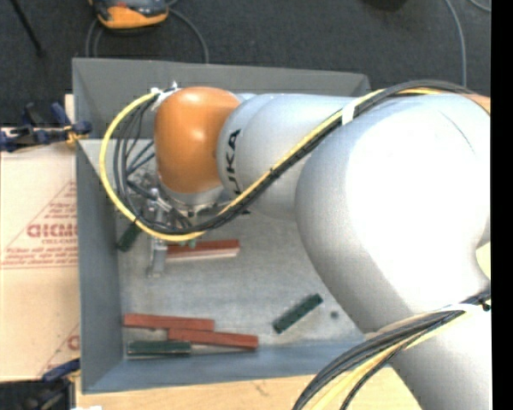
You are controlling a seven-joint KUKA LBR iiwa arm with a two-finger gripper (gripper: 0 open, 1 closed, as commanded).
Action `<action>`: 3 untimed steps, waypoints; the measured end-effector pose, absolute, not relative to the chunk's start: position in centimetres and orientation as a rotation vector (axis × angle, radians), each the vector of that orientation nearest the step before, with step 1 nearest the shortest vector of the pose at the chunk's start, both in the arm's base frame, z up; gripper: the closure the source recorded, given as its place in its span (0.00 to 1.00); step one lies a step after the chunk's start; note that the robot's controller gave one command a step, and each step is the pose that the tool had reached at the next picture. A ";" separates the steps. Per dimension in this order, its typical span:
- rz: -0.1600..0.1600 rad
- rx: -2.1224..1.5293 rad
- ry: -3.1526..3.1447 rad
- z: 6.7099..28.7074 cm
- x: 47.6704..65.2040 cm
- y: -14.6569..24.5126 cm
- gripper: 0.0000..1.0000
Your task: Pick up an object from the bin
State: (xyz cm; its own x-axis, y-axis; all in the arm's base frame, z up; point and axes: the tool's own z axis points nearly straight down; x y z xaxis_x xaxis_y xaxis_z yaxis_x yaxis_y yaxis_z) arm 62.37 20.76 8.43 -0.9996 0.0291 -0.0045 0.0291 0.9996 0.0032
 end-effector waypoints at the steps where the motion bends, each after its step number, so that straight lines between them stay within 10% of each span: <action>1: 0.004 0.049 3.137 8.4 62.4 20.6 0.00; 3: 0.002 0.119 3.136 7.2 63.5 16.9 0.00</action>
Offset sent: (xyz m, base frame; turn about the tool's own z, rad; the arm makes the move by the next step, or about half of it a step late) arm 0.0249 -0.0370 -0.0143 0.0642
